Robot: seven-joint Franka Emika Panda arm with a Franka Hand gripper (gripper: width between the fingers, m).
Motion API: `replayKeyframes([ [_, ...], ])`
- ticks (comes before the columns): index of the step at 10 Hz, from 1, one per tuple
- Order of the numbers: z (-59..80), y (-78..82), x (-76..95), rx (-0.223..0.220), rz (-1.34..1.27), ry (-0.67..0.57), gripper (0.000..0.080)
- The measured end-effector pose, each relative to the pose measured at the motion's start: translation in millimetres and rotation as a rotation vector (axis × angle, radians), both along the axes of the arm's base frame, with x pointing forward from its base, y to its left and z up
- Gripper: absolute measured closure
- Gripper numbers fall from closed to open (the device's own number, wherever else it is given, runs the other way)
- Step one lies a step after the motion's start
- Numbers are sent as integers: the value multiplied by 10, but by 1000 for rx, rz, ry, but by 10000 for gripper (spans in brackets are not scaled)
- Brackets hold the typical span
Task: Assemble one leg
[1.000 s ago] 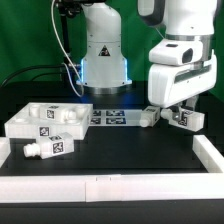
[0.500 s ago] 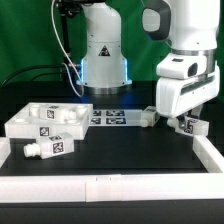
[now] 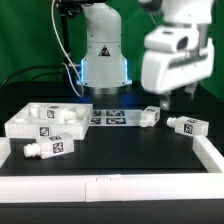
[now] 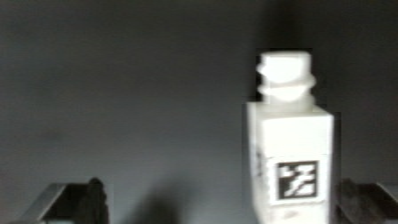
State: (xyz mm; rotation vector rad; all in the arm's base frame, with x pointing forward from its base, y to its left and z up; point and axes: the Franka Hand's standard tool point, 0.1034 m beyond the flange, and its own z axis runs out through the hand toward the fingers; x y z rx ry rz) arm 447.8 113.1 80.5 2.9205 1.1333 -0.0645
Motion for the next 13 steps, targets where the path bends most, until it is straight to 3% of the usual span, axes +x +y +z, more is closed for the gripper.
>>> replayKeyframes([
  [1,156,-306,35,2,6,-9,151],
  [2,177,-456,74,1,-9,-15,151],
  [4,156,-396,56,1,-3,-11,151],
  [8,155,-424,52,1,-5,-10,151],
  [9,175,-581,-46,-4,12,-4,151],
  [11,247,-1132,-326,-12,-53,8,151],
  [13,271,-1626,-469,-8,-121,-7,151],
])
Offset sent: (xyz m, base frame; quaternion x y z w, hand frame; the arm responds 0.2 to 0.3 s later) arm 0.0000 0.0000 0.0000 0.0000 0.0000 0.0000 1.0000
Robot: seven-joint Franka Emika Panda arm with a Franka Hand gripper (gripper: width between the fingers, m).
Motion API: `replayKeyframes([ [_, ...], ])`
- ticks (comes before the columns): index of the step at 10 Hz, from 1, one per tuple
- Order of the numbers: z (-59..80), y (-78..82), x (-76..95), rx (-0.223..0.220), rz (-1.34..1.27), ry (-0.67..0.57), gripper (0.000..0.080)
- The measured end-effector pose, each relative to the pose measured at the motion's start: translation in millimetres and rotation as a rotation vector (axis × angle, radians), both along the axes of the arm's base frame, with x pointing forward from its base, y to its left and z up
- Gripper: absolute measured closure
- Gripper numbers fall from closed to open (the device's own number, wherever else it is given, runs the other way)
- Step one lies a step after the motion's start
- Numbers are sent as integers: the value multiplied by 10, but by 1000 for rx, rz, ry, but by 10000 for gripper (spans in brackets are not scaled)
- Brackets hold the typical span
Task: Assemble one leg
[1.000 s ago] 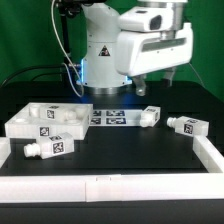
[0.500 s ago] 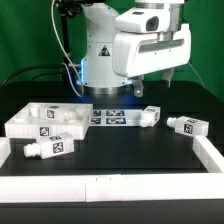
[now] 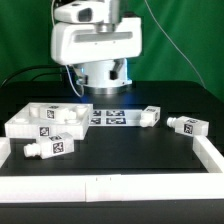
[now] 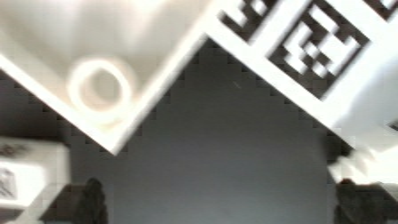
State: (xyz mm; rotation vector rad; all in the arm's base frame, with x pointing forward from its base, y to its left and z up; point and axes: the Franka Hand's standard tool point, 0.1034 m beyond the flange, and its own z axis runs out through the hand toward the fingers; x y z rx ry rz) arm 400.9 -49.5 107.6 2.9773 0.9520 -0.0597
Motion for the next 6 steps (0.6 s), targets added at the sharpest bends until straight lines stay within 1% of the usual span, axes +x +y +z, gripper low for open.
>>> replayKeyframes([
  [1,2,-181,16,7,-10,12,151],
  [2,-5,-111,26,5,-31,12,151],
  [3,-10,-76,25,6,-13,13,151],
  [6,-14,-115,23,7,-26,9,151],
])
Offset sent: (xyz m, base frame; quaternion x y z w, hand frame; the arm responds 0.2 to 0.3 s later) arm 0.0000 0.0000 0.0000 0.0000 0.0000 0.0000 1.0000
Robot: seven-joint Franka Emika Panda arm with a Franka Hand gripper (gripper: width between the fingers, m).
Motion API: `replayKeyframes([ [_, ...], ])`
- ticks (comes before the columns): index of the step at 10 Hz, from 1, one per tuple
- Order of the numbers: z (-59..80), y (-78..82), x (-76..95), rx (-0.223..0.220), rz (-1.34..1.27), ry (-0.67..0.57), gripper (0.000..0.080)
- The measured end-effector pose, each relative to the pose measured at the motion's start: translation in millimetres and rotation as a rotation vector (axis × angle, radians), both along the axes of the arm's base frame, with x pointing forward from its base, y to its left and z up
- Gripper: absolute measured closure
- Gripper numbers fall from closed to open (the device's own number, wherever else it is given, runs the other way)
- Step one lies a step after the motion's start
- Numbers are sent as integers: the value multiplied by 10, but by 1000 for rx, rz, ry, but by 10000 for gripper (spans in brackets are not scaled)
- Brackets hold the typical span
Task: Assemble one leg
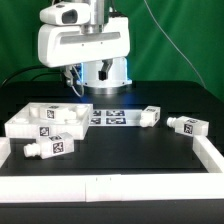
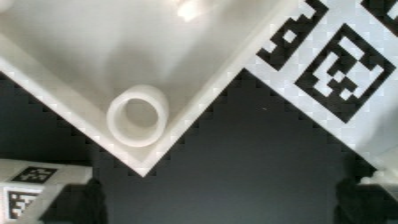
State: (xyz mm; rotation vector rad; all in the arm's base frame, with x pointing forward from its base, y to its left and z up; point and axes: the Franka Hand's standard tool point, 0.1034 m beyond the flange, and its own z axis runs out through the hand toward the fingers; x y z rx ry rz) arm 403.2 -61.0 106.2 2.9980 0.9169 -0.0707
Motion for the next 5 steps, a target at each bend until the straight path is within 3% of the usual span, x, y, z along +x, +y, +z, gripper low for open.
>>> replayKeyframes([
  [1,-8,-206,-6,-1,-51,-40,151],
  [3,-110,-781,-180,26,-219,-102,151],
  [4,-155,-963,-209,29,-204,-97,151],
  [5,-158,-965,-204,28,-217,-97,151],
])
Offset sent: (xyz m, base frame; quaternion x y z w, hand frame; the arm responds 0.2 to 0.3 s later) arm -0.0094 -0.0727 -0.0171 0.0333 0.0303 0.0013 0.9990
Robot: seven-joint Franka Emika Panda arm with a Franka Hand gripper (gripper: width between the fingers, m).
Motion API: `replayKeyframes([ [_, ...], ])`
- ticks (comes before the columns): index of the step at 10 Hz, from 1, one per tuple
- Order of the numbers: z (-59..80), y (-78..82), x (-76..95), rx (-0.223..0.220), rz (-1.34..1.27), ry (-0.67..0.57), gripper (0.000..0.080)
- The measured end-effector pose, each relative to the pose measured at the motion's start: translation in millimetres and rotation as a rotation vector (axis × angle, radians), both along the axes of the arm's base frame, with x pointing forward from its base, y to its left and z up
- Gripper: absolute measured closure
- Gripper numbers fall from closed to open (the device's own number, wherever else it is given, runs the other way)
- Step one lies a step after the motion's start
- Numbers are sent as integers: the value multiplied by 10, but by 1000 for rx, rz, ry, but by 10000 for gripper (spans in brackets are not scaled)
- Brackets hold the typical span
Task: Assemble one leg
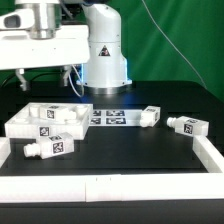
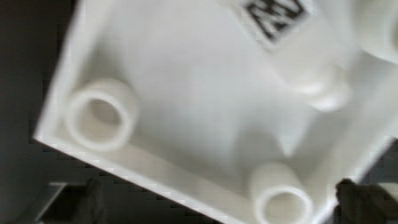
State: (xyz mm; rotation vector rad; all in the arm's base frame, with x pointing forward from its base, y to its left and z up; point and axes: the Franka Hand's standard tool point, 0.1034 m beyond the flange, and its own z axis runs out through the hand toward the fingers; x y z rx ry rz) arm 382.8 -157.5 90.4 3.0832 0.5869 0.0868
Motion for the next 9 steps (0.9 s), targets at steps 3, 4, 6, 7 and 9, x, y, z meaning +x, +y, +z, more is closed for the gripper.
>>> replayKeyframes([
  [3,-10,12,-9,1,2,3,151],
  [4,-18,-1,-13,1,-1,4,151],
  [6,-88,-283,129,-11,-296,-1,151],
  [7,-120,-373,84,7,-340,15,151],
  [9,-145,-524,-60,55,-394,20,151],
])
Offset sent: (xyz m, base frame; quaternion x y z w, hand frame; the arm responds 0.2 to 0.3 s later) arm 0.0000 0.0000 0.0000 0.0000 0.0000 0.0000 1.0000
